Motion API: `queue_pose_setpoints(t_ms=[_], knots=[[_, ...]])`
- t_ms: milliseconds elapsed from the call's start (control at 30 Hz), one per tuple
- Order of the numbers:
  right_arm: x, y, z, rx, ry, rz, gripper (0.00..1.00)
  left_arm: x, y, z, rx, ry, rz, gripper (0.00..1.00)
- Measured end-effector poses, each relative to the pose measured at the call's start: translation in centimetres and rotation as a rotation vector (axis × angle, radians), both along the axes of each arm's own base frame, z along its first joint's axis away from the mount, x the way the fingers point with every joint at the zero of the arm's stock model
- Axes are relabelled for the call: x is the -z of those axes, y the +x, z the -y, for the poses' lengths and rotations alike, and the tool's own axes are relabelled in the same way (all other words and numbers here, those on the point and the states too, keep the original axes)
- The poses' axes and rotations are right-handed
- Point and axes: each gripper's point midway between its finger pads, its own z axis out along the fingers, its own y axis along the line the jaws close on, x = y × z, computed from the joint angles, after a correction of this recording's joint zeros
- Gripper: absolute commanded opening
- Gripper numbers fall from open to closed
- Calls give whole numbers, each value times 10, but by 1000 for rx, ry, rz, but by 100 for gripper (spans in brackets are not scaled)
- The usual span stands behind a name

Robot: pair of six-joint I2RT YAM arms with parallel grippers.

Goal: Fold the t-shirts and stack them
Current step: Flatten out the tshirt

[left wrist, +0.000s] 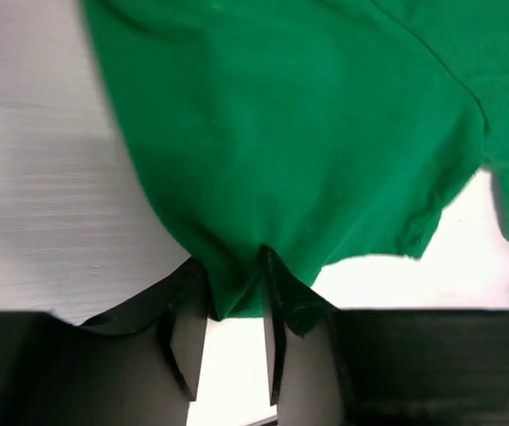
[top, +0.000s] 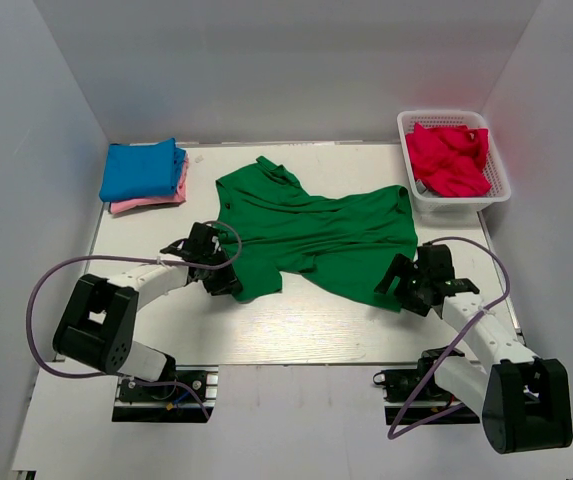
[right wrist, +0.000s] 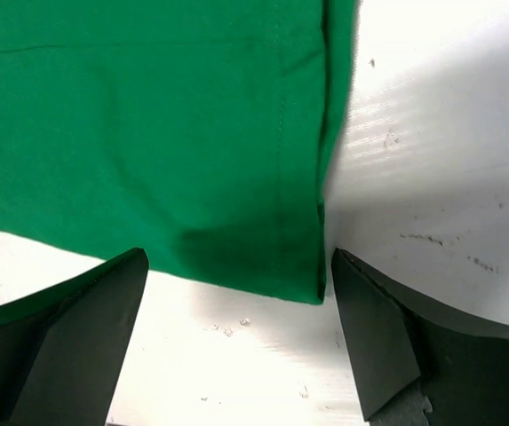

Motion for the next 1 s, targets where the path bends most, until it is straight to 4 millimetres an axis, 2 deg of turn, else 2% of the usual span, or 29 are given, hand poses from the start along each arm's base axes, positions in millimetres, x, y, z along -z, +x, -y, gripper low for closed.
queue_pose_setpoints(t_ms=[33,67,267,400,567,600,700,733,833,867,900,967,1000], knots=[[0,0,0,6,2,1,90,0,-1,3,8,-8,0,41],[0,1,0,9,5,0,90,0,-2,4,13,-11,-2,47],[0,2,-1,22,11,2,89,-5,-4,12,28,-38,6,69],[1,4,-1,28,16,5,78,-7,-8,14,34,-42,1,71],[3,2,-2,28,19,2,71,-6,-19,12,41,-30,-22,71],[4,2,-2,29,20,1,66,-6,-21,11,42,-27,-25,71],[5,2,-2,27,23,5,60,-5,-25,10,46,-17,-28,69],[5,2,-2,26,24,7,58,-4,-25,10,46,-16,-28,62],[7,4,-3,25,28,10,49,1,-25,12,49,-20,-44,50],[8,5,-4,24,31,11,43,2,-24,14,56,-31,-47,35],[9,6,-4,23,32,13,31,3,-23,17,61,-39,-51,24],[12,6,-4,22,31,9,18,7,-22,23,67,-58,-68,0],[13,6,-5,24,34,3,15,7,-20,27,76,-74,-72,0]])
